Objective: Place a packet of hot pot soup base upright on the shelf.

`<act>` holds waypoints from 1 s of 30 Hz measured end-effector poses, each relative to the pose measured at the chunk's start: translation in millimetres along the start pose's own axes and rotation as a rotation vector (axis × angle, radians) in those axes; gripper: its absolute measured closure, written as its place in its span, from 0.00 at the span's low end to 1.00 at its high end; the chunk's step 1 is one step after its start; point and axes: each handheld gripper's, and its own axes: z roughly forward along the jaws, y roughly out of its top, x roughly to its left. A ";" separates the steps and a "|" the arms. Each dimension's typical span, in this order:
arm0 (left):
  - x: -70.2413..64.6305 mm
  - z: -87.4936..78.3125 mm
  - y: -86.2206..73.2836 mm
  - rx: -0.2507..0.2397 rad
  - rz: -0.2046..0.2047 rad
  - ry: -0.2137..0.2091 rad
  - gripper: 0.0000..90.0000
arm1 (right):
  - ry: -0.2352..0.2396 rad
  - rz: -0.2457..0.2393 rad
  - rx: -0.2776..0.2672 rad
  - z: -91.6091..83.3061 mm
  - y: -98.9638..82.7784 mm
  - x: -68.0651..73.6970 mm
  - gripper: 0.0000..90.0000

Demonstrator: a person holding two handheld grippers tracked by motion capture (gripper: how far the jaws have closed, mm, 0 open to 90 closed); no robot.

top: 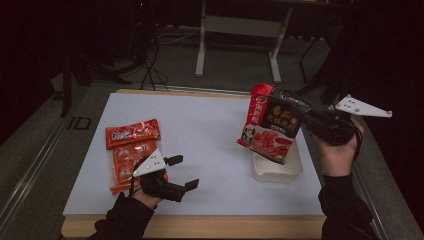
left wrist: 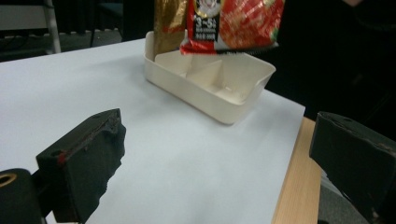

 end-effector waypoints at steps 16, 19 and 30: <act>4.2 -6.3 -25.5 0.061 -0.051 -0.008 0.03 | -0.111 0.033 0.006 2.4 -3.0 -45.2 0.85; 8.3 -7.9 -28.0 0.063 -0.052 0.002 0.02 | -0.132 0.047 0.013 5.7 -8.4 -52.1 0.85; 7.6 -1.3 -36.0 0.102 -0.001 0.023 0.02 | -0.151 0.061 0.033 20.7 -24.9 -73.8 0.85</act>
